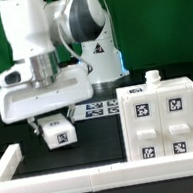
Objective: Assemble cabinet
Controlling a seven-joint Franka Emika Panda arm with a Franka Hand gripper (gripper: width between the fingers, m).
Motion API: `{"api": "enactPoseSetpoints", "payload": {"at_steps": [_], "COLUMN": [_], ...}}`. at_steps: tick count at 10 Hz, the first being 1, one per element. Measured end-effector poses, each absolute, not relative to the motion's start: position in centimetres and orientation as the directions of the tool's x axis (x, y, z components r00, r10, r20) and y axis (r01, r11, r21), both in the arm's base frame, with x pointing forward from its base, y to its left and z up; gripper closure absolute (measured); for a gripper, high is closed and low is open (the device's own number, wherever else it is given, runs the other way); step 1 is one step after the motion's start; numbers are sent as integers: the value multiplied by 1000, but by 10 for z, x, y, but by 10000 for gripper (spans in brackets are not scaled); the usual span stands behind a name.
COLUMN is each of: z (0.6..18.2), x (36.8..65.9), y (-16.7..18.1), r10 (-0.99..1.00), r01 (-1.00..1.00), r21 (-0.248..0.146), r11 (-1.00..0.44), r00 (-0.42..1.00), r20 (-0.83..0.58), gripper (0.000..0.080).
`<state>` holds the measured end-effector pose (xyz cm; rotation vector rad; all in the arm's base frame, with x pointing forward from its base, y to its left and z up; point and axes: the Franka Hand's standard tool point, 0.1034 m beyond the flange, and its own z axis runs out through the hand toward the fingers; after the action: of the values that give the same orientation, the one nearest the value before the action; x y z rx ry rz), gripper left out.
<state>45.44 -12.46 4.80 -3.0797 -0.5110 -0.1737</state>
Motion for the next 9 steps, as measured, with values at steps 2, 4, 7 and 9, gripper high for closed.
{"api": "enactPoseSetpoints", "payload": {"at_steps": [2,4,7,9], "z": [85,119,166,187], "x": [460,471,509,544], "y": [-93,-62,-10,21], "r10": [279,232,141,38], "r01": [282,236,144,41], "r21": [-7,-20,-20,-24], "r11": [-959,-972,-989,-999], "r00": [953,965,983,993], "r20": [117,119,120,114], "gripper": [239,239,239,239]}}
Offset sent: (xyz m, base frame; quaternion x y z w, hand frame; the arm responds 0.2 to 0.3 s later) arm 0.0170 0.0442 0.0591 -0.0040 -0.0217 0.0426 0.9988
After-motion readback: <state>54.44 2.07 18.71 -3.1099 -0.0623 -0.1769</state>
